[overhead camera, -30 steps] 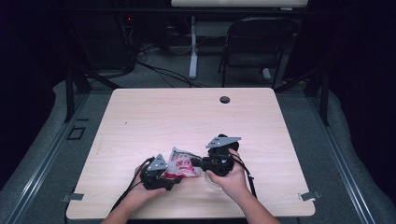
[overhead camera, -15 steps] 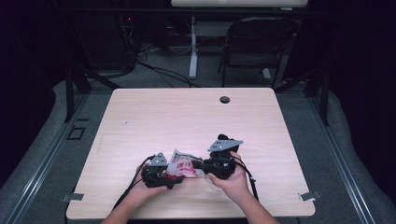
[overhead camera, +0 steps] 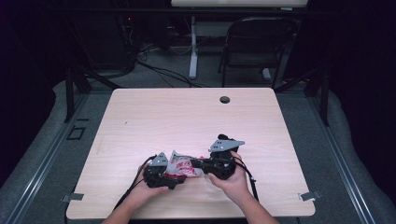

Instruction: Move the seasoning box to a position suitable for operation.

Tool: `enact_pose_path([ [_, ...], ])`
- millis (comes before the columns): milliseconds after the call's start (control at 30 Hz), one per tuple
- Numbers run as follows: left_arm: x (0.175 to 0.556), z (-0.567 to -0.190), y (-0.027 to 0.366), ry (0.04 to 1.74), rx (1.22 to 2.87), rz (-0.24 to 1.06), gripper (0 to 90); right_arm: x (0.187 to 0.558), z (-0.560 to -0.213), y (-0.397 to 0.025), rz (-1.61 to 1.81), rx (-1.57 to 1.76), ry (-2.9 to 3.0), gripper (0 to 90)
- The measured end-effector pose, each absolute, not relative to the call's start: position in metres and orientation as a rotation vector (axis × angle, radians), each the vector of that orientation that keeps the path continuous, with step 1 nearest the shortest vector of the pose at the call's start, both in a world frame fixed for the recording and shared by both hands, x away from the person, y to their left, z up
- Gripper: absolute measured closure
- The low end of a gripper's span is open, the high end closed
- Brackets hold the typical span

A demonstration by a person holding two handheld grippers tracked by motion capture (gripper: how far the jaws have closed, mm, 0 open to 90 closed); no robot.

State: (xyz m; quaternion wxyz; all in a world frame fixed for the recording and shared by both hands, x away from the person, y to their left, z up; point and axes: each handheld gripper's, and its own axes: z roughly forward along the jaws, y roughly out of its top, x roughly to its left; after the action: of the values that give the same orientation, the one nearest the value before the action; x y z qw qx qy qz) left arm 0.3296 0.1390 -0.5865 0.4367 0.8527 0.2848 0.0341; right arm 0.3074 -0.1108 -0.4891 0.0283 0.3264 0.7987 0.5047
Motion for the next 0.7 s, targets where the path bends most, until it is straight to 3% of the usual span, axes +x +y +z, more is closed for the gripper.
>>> enact_pose_path([
  [333,0.3302,-0.5878,0.1376,0.709,2.140,0.074,30.5,0.3080,-0.4846,-0.1122,1.603,0.997,2.465,90.0],
  [700,0.3304,-0.5853,0.1404,0.730,2.157,0.111,49.6,0.3087,-0.4852,-0.1144,1.604,1.012,2.458,90.0],
])
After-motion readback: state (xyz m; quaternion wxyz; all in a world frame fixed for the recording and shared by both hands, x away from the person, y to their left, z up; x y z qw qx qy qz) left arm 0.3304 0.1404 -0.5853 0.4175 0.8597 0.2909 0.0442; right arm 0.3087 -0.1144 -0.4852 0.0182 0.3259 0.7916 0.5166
